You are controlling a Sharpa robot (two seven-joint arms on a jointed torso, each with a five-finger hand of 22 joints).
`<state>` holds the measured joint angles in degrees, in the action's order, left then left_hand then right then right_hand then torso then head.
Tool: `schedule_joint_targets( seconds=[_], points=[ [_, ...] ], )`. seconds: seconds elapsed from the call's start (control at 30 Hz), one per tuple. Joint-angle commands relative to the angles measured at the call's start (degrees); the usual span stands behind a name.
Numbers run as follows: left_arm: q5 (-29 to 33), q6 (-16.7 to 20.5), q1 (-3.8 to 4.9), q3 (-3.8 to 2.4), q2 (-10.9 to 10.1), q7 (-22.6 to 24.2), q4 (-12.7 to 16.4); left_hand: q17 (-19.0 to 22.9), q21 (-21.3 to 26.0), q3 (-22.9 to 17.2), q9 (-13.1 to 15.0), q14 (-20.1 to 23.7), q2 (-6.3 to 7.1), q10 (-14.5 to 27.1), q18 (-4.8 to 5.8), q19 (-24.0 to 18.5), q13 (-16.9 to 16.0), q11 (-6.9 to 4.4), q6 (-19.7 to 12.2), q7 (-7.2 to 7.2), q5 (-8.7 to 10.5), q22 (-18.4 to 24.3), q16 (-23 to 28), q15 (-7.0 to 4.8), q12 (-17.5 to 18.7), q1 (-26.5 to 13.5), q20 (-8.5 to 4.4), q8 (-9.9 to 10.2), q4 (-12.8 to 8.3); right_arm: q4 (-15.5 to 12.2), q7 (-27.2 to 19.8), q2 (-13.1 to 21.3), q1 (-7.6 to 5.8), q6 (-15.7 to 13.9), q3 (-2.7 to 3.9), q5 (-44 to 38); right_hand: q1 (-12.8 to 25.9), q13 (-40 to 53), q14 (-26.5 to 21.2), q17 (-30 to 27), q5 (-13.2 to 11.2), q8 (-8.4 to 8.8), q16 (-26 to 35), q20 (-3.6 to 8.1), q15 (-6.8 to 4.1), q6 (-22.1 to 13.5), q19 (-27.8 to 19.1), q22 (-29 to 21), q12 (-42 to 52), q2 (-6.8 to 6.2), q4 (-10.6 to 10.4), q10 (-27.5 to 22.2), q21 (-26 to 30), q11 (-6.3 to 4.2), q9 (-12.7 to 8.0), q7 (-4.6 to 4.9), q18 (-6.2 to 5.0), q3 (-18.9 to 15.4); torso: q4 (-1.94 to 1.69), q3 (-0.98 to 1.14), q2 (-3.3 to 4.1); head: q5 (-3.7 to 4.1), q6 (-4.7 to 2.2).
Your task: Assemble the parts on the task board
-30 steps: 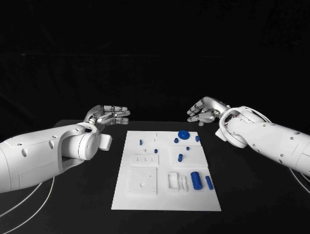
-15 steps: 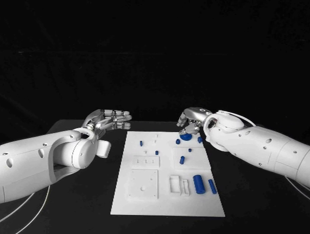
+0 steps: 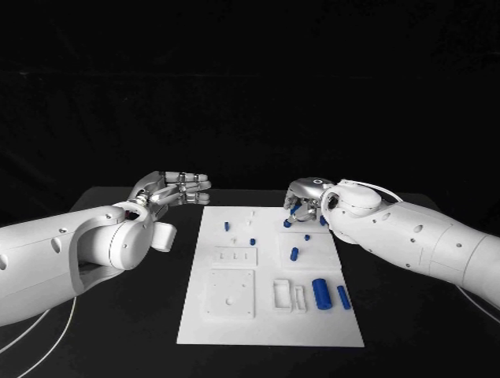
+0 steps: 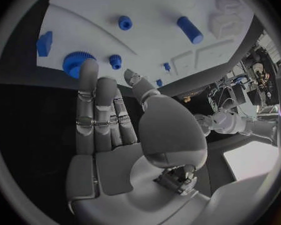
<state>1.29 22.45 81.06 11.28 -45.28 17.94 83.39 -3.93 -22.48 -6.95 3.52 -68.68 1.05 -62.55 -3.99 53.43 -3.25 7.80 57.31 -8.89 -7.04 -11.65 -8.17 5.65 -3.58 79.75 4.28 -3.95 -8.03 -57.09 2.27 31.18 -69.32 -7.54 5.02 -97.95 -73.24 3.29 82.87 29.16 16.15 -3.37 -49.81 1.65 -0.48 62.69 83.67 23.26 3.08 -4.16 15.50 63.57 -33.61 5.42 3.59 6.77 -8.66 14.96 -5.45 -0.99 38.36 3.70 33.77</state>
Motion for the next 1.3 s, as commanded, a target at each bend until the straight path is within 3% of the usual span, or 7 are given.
schedule_joint_targets(
  seconds=[0.03,0.33,0.47,0.7,1.3],
  points=[
    [-0.69,-1.07,0.29,-0.09,0.01,-0.27,0.24,-0.01,0.36,0.51,0.1,0.38,-0.07,0.66,0.31,-0.1,-0.06,0.11,-0.53,-0.04,0.2,0.26,-0.23,-0.06,0.14,-0.6,0.29,0.13,0.09,0.16,0.67,-0.12,0.19,2.74,-0.06,-2.26,0.35,0.04,-0.35,-0.01,-0.27,-0.16,-0.37,0.08,0.04,0.05,0.36,0.31,0.19,-0.43,0.15,0.13,0.36,-0.06,0.06,-0.03,0.01,0.57,-0.13,-0.05,0.34,0.17,-0.13],
    [-1.04,-1.3,0.67,-0.15,-0.04,-0.5,0.68,0.0,0.41,0.6,0.09,0.43,-0.06,0.77,0.3,-0.08,-0.06,0.13,-0.54,-0.05,0.21,0.36,-0.22,-0.04,0.15,-0.56,0.31,0.14,0.08,0.51,0.65,-0.2,0.69,3.41,-0.14,-2.58,0.76,0.03,-0.47,-0.03,-0.42,-0.16,-0.81,0.18,-0.05,0.47,0.4,1.99,0.19,-0.65,0.41,0.72,0.81,-0.17,0.07,-0.06,0.05,2.89,-0.09,-0.19,0.85,0.02,-0.24],
    [-1.2,-1.35,0.82,-0.18,-0.01,-0.56,0.79,-0.01,0.51,0.79,0.09,0.42,-0.14,0.87,0.28,0.05,-0.06,0.15,-0.52,-0.05,0.23,0.64,-0.25,-0.04,0.14,-0.42,0.32,0.15,0.06,0.51,0.61,-0.35,0.79,3.37,-0.16,-2.68,1.21,0.0,-0.47,-0.22,-0.78,-0.2,-0.66,0.18,0.0,0.56,0.19,3.44,0.15,-1.33,0.36,0.85,1.31,-0.2,0.09,-0.09,0.07,5.5,-0.27,-0.27,1.06,0.08,-0.36],
    [-1.3,-1.36,1.13,-0.21,-0.05,-0.66,0.97,-0.01,0.51,0.79,0.09,0.42,-0.14,0.87,0.28,0.05,-0.06,0.15,-0.52,-0.05,0.23,0.64,-0.25,-0.04,0.14,-0.42,0.32,0.15,0.06,0.75,0.52,-0.76,0.87,3.36,-0.17,-2.76,1.38,0.03,-0.5,-0.07,-1.75,-0.17,-0.91,0.25,-0.1,0.72,0.3,4.32,0.19,-0.98,0.17,1.09,1.57,-0.24,0.07,-0.04,0.03,7.43,-0.27,-0.25,1.37,-0.08,-0.34],
    [-1.6,-1.67,1.46,-0.22,0.31,-1.02,0.66,-0.01,0.51,0.79,0.09,0.42,-0.14,0.87,0.28,0.05,-0.06,0.15,-0.52,-0.05,0.23,0.64,-0.25,-0.04,0.14,-0.42,0.32,0.15,0.06,1.06,0.59,-1.22,1.08,2.37,-0.18,-2.78,1.83,0.07,-0.58,0.27,-4.3,-0.22,-1.35,0.66,-0.55,1.53,0.19,7.4,0.19,-1.27,-0.93,4.19,1.8,-0.98,0.11,-0.08,0.24,13.55,-0.5,-0.55,2.08,0.2,-0.39]
  ],
)
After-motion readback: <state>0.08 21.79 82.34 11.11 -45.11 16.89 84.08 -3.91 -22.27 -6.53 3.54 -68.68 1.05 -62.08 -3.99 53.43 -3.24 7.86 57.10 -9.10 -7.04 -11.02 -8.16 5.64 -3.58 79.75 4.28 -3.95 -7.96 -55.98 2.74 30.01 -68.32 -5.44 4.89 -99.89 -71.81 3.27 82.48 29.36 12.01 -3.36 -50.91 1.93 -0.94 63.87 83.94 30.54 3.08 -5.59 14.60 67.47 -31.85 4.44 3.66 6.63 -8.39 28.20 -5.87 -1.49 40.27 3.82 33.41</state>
